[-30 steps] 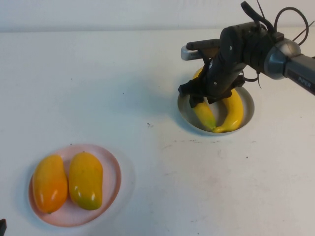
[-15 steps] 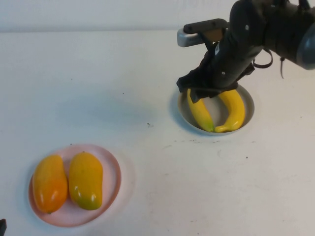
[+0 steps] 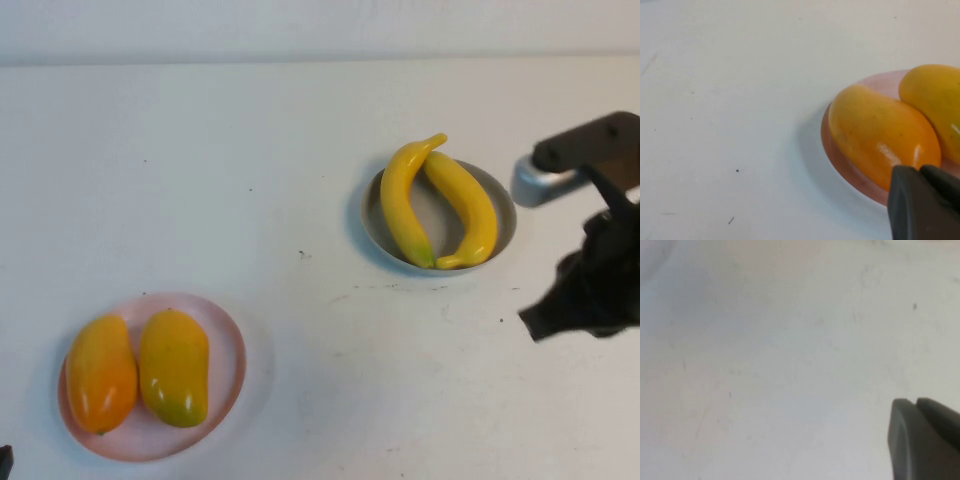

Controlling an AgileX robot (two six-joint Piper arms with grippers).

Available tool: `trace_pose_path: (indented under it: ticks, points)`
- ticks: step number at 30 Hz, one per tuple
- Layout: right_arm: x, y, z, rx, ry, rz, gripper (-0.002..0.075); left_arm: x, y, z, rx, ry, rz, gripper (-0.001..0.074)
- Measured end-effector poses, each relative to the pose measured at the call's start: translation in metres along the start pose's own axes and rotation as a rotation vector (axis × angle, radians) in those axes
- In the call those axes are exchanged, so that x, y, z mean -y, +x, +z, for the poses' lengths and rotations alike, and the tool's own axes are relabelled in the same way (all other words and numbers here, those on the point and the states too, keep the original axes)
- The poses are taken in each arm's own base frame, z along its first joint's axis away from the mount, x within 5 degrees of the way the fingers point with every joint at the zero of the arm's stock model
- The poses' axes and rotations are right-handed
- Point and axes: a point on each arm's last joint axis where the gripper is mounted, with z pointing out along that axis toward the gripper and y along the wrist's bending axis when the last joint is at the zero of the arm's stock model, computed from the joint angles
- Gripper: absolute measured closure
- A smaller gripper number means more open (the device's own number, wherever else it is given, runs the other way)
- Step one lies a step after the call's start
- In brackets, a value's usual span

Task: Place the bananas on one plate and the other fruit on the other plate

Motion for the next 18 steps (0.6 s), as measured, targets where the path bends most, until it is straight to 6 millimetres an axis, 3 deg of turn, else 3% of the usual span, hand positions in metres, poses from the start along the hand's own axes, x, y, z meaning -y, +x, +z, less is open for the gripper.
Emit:
trace_pose_path:
  ticks: [3, 8, 13, 18]
  points:
    - [0.003, 0.029, -0.010, -0.006, -0.003, 0.000, 0.0739, 0.000, 0.000, 0.000, 0.000, 0.000, 0.000, 0.0739]
    - [0.004, 0.055, -0.021, -0.050, -0.015, 0.009, 0.0740, 0.000, 0.000, 0.000, 0.000, 0.000, 0.001, 0.0739]
    - [0.005, 0.062, -0.031, -0.053, -0.007, 0.006, 0.0741, 0.000, 0.000, 0.000, 0.000, 0.000, 0.001, 0.0739]
    - [0.009, 0.056, -0.032, 0.045, 0.024, 0.000, 0.0741, 0.000, 0.000, 0.000, 0.000, 0.000, 0.001, 0.0739]
